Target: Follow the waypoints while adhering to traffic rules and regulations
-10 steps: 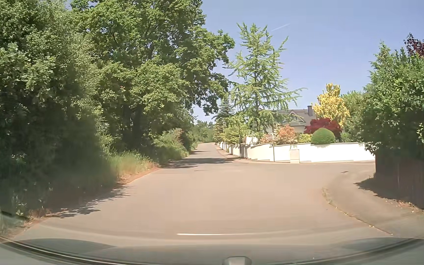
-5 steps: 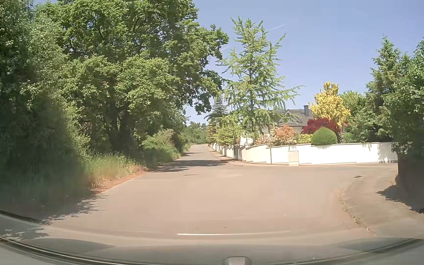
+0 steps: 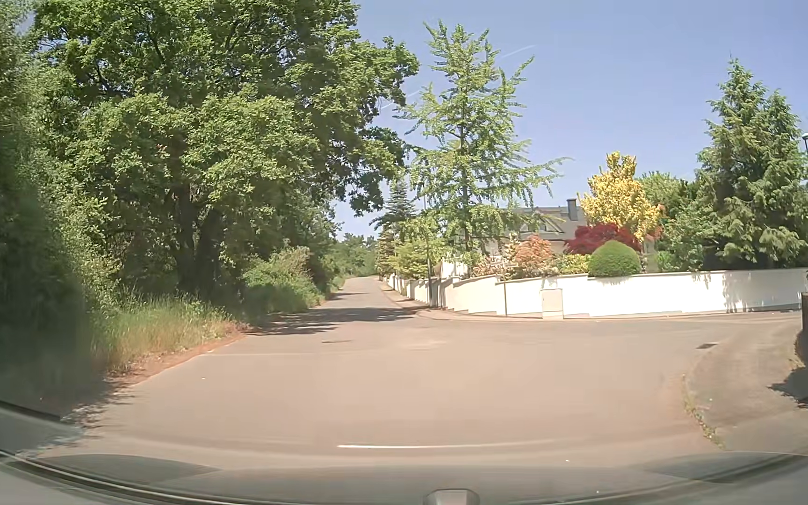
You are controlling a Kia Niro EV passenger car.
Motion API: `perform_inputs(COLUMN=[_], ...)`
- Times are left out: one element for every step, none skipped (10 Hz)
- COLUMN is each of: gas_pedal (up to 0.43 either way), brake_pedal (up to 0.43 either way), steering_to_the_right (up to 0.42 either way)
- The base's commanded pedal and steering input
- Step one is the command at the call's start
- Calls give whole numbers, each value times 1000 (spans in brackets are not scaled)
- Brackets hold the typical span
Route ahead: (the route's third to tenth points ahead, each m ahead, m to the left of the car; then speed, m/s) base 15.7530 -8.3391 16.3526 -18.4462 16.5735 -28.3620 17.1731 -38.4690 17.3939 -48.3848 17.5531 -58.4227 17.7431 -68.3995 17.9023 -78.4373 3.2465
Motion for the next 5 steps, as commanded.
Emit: perform_inputs(gas_pedal=[0,0,0,0,0], brake_pedal=[0,0,0,0,0], steering_to_the_right=[105,113,126,138,155])
